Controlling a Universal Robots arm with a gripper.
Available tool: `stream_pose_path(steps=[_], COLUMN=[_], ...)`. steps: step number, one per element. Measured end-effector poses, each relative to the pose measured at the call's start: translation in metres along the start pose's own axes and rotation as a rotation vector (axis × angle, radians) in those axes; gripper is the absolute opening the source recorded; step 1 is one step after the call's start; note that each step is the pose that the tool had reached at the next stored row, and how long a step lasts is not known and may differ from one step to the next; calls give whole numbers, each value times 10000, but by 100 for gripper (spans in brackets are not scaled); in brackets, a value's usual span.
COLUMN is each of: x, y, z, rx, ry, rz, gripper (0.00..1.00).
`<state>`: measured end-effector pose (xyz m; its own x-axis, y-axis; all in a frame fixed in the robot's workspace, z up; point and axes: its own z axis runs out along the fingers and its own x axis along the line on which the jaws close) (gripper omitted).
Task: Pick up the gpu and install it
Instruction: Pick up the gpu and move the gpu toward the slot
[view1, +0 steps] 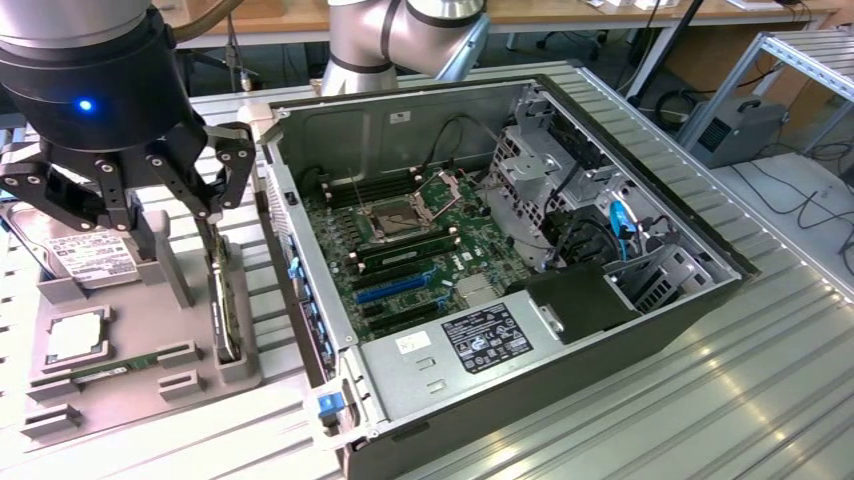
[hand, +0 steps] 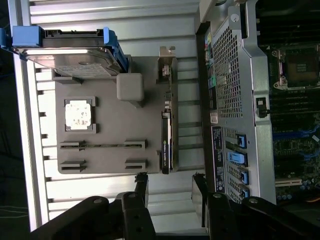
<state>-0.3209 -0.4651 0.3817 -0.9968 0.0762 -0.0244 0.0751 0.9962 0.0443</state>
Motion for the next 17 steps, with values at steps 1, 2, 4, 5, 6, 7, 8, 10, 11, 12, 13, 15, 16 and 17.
stream_pose_path(steps=[1, 2, 4, 5, 6, 7, 8, 10, 11, 12, 13, 15, 16, 17], x=[0, 0, 0, 0, 0, 0, 0, 0, 1, 1, 1, 1, 1, 1], y=[0, 0, 0, 0, 0, 0, 0, -1, -1, -1, -1, -1, -2, -2], z=[0, 0, 0, 0, 1, 5, 8, 16, 17, 20, 24, 31, 35, 39], rx=[0, 0, 0, 0, 0, -1, -1, 1, 2, 1, 0, 0, 0, 0], ry=[0, 0, 0, 0, 0, -1, -1, 1, 1, 0, 0, 0, 0, 0], rz=[0, 0, 0, 0, 0, 0, 0, 0, 0, 0, 0, 0, 0, 0], gripper=[48, 48, 48, 48, 48, 48, 48, 48, 48, 48, 48, 48, 48, 48])
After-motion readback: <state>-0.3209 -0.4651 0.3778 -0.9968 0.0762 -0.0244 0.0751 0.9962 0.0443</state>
